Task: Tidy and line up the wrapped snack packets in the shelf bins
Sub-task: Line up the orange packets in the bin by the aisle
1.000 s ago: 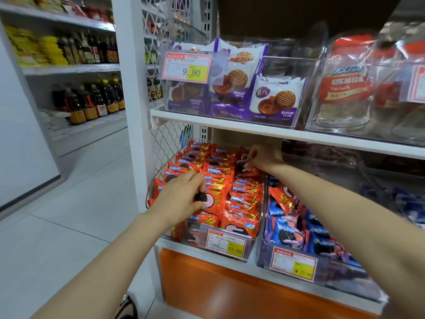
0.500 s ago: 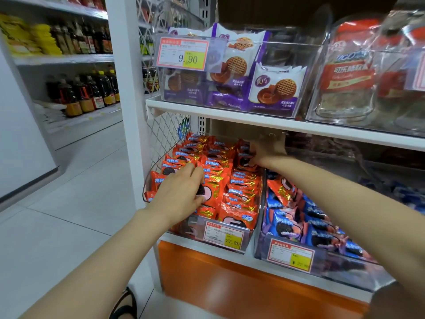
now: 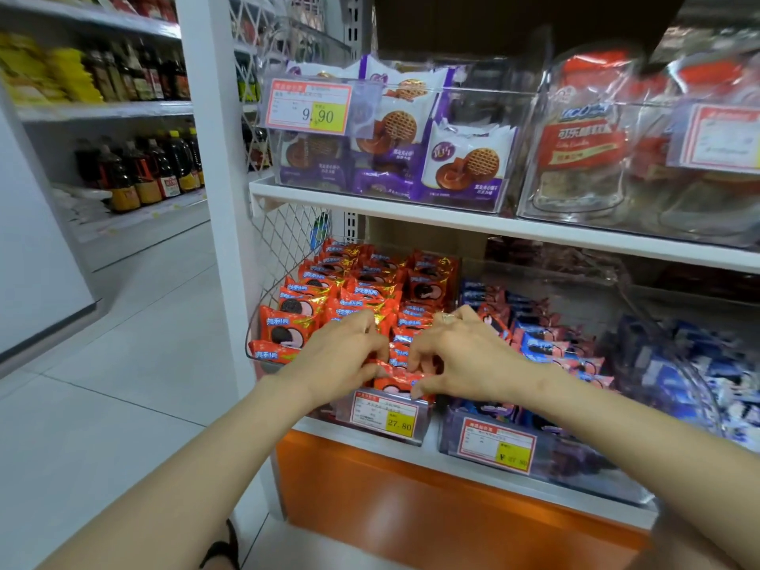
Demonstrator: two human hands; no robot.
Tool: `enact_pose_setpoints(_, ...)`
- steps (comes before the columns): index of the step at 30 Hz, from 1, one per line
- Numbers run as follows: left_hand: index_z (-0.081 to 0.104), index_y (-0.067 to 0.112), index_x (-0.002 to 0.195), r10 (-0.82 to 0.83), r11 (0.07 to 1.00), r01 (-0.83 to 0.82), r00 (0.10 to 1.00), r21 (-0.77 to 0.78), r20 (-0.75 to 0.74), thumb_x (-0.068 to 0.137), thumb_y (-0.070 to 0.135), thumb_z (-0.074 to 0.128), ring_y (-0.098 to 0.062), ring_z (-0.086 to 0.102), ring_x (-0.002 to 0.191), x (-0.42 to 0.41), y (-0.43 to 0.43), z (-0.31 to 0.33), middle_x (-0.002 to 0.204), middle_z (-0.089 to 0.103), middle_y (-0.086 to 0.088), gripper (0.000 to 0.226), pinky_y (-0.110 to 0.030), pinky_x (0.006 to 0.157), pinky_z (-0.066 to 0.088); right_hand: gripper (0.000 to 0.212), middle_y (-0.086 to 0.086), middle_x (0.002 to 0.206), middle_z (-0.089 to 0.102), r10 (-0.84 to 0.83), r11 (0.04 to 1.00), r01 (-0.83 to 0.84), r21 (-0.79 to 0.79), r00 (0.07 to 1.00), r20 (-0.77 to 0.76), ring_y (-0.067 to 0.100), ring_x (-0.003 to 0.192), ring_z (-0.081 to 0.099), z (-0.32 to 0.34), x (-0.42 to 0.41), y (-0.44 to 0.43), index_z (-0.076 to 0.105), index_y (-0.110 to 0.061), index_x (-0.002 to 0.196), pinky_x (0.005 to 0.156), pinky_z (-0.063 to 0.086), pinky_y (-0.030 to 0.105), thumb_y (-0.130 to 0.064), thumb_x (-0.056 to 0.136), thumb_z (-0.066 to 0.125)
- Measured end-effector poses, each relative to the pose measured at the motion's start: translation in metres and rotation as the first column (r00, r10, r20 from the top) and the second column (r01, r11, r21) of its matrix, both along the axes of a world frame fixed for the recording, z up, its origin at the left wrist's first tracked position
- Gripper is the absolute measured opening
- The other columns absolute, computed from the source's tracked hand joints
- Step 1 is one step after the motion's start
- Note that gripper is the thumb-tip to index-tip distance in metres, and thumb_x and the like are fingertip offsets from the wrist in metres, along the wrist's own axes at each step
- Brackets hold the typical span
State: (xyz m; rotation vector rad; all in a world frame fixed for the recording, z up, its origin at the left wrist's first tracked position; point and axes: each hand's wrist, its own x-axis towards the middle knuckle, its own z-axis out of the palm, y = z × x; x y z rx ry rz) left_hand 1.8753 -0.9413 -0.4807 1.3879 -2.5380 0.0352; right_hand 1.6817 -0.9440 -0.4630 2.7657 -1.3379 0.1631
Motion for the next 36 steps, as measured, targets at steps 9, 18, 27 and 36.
enact_pose_setpoints(9,0.065,0.022,0.108,0.011,0.997,-0.018,0.996,0.071,0.087,0.085,0.044,0.062,-0.01,0.032,0.096,-0.008,-0.001,0.005,0.096,0.031,0.005,0.032,-0.028,0.084,0.031,0.031,-0.008,0.088,0.065,-0.063,0.997,0.058,-0.056,0.994,-0.089,0.013,0.091,0.05,-0.004,0.006,0.004,0.058,-0.029,0.104,0.091,0.023,0.031,-0.047,0.079,0.067)
enact_pose_setpoints(18,0.066,0.021,0.108,0.021,1.0,-0.021,0.993,-0.002,0.113,0.088,0.038,0.06,-0.016,0.037,0.109,-0.016,0.002,0.0,0.098,0.03,0.004,0.027,-0.031,0.09,0.032,0.023,-0.007,0.09,0.068,-0.06,0.998,0.058,-0.025,0.991,-0.121,0.014,0.092,0.051,-0.005,0.009,-0.002,0.066,-0.031,0.1,0.083,0.019,0.031,-0.04,0.079,0.069)
enact_pose_setpoints(27,0.057,0.025,0.118,-0.045,0.986,0.038,0.998,-0.159,-0.039,0.088,0.043,0.057,-0.01,0.04,0.11,-0.006,-0.002,0.003,0.113,0.047,0.009,0.035,-0.023,0.084,0.028,0.023,-0.009,0.096,0.069,-0.067,0.998,0.069,-0.012,0.991,0.114,0.01,0.092,0.058,0.008,-0.007,-0.014,0.069,-0.028,0.102,0.081,0.035,0.024,-0.042,0.084,0.065)
enact_pose_setpoints(36,0.056,0.026,0.122,-0.037,0.987,0.063,0.985,-0.151,0.169,0.097,0.04,0.042,-0.012,0.037,0.109,-0.014,-0.009,0.006,0.124,0.052,0.01,0.033,-0.028,0.085,0.023,0.021,-0.009,0.103,0.071,-0.078,0.996,0.079,-0.034,0.996,0.052,0.014,0.103,0.057,0.011,-0.012,-0.026,0.072,-0.032,0.102,0.098,0.035,0.033,-0.041,0.088,0.059)
